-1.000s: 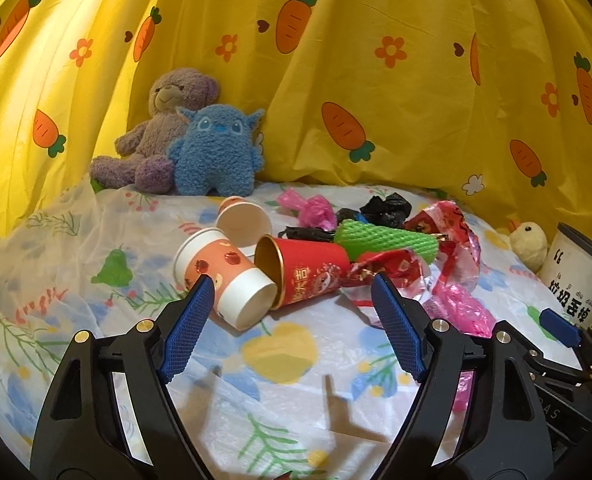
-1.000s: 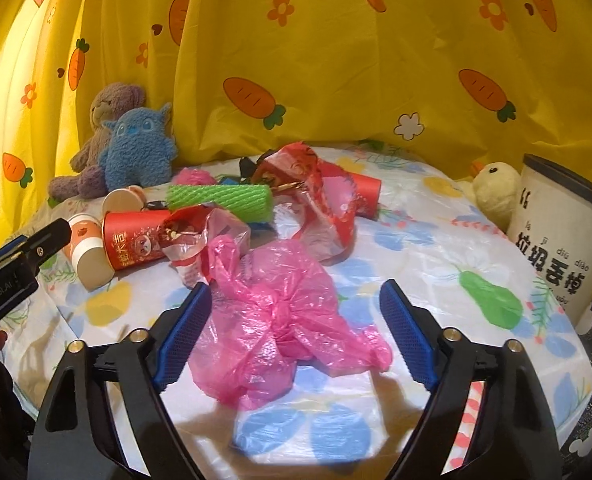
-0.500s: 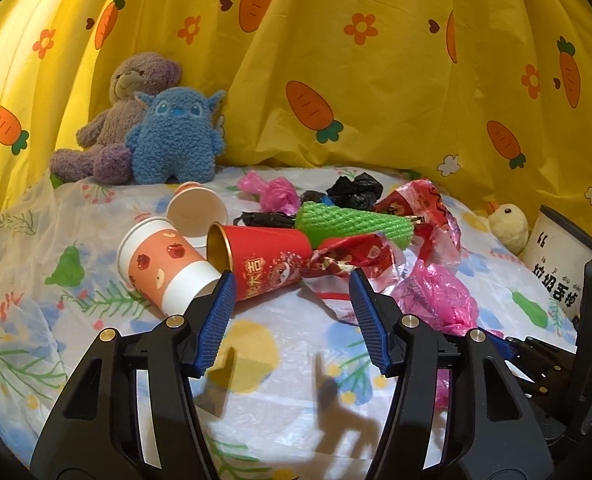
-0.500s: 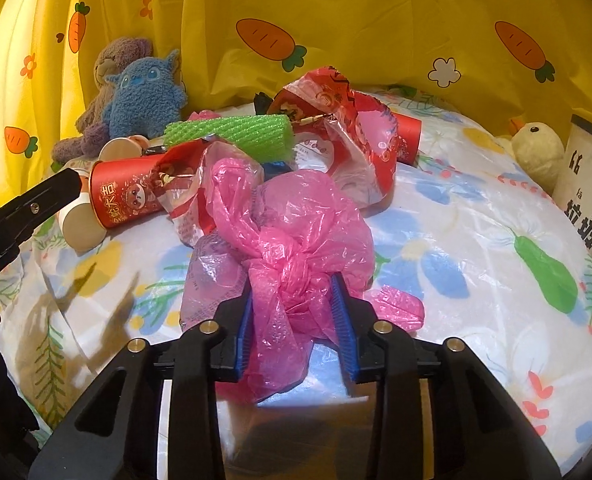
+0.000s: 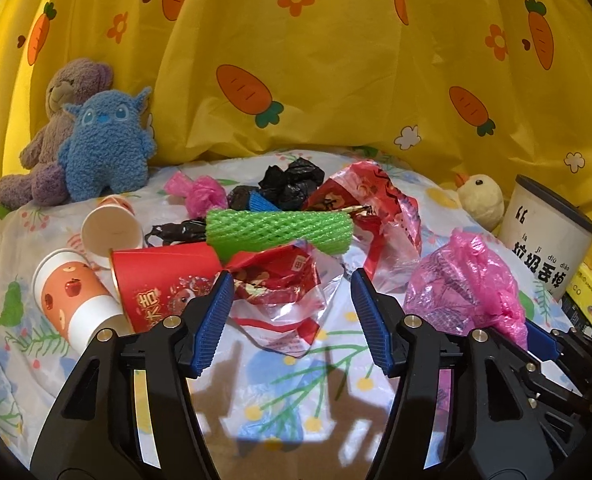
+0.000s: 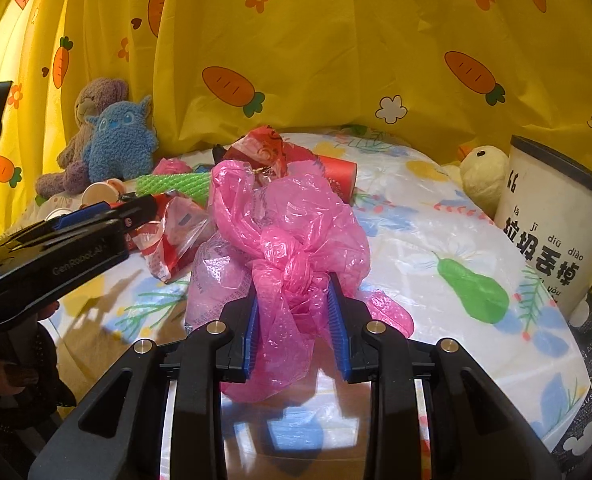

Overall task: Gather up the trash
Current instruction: 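Grasp the pink plastic bag with the right tool while the left tool grasps a clear wrapper, then lift both held pieces of trash and carry them over the white bin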

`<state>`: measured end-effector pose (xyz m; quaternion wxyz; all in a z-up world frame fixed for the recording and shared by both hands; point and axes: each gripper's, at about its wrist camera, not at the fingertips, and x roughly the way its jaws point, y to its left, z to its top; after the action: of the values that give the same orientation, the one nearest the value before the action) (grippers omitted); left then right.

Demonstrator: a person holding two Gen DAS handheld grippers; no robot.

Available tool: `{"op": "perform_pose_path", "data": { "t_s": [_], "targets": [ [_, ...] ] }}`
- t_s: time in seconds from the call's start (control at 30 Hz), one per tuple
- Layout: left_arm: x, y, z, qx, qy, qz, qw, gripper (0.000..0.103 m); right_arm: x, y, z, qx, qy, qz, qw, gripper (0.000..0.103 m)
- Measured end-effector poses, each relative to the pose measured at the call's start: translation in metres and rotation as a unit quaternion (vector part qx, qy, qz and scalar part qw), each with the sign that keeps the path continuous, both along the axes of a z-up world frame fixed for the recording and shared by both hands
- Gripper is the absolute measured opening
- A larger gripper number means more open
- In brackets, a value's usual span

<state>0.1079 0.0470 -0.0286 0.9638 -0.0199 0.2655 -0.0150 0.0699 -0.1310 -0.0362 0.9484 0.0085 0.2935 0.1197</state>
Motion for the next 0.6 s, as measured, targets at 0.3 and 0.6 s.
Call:
{"op": "perform_pose_path", "data": {
  "t_s": [0.3,0.6],
  "targets": [
    [0.034,0.005,-0.016,-0.013,0.062,0.010,0.9980,0.043,-0.004,-0.014,0.006,0.009,-0.006,-0.008,1.000,0.032],
    [0.019,0.015,-0.010,-0.045,0.049,-0.007,0.9977,0.005,-0.013,-0.018,0.011,0.012,-0.013,-0.008,1.000,0.032]
  ]
}}
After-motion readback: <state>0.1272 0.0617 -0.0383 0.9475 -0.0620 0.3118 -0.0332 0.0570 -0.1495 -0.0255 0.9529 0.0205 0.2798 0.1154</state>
